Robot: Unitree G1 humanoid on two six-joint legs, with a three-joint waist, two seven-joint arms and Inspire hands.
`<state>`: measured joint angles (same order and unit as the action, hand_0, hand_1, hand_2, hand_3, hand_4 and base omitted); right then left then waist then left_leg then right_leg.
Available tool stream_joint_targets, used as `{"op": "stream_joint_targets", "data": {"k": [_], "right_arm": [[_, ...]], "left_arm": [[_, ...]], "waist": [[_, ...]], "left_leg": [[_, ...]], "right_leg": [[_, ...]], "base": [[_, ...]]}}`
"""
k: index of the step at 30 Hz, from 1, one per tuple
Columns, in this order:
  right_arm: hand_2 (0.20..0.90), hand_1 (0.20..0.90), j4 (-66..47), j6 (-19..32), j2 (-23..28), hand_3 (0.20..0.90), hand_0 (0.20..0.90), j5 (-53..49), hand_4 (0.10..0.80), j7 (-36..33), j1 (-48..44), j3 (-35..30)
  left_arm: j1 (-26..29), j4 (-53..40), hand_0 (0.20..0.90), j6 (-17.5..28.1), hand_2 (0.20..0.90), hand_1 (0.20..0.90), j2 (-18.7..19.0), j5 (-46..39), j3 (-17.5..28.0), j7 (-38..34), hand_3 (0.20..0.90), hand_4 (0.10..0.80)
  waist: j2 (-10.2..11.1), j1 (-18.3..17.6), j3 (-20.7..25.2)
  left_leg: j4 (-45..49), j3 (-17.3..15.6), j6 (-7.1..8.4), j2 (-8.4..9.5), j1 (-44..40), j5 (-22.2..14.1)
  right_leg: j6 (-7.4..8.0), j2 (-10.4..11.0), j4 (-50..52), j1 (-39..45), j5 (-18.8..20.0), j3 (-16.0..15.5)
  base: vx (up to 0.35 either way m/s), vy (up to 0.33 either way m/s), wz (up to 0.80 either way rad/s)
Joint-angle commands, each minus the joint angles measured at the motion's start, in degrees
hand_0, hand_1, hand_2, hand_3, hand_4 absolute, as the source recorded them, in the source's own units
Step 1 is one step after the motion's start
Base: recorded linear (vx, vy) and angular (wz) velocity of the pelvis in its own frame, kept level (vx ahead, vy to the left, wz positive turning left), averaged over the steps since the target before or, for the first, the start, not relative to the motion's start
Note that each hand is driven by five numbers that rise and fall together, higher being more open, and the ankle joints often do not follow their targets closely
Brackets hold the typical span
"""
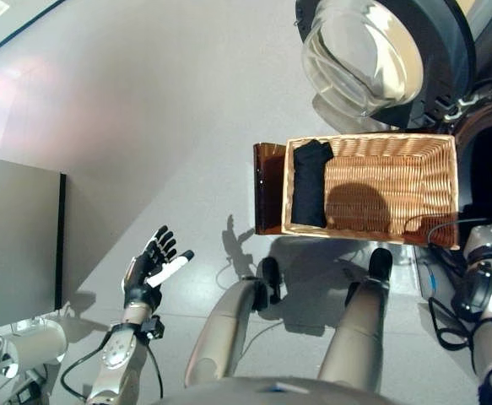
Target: Pick up the clothes and place them into the washing machine
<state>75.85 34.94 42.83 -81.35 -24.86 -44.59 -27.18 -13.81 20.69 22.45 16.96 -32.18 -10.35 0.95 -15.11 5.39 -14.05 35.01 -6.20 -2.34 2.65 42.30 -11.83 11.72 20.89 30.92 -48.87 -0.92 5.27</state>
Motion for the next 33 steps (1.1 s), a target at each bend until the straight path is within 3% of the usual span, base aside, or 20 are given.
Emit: {"op": "stream_joint_targets", "data": {"k": [1,18,33], "right_arm": [[0.9,0.9,-1.95,4.36,5.54,0.9,0.9,3.51,0.8,1.37,0.73,3.1],[0.9,0.9,-5.31,4.55,-3.46,0.9,0.9,3.22,0.8,4.31,3.97,4.31],[0.9,0.9,-0.71,-6.13,-14.77,0.9,0.9,16.7,0.8,6.49,8.92,16.47]], "left_arm": [[-2.73,-3.24,0.9,4.16,0.9,0.9,3.96,-0.46,3.24,-1.35,0.9,0.8],[-3.1,-2.05,0.9,4.26,0.9,0.9,3.55,-2.01,4.72,-0.7,0.9,0.8],[-1.55,0.56,0.9,4.54,0.9,0.9,2.86,-1.0,5.04,-0.49,0.9,0.8]], "waist": [[-0.31,-0.26,2.91],[2.34,-0.39,2.04],[9.65,-0.04,1.55]], "left_leg": [[-6.17,2.89,3.65,-1.92,0.69,5.77],[-8.66,3.21,3.79,-3.04,-1.89,6.9],[-20.22,4.23,4.66,-4.3,-12.23,10.74]], "right_leg": [[-5.34,-1.12,7.36,0.56,-2.98,0.65],[-4.84,-1.97,3.12,4.75,-1.13,-1.66],[-3.63,-2.2,-12.71,17.48,5.06,-5.64]], "base": [[0.0,0.0,0.0],[0.0,-0.006,0.0],[0.023,-0.037,-0.07]]}}
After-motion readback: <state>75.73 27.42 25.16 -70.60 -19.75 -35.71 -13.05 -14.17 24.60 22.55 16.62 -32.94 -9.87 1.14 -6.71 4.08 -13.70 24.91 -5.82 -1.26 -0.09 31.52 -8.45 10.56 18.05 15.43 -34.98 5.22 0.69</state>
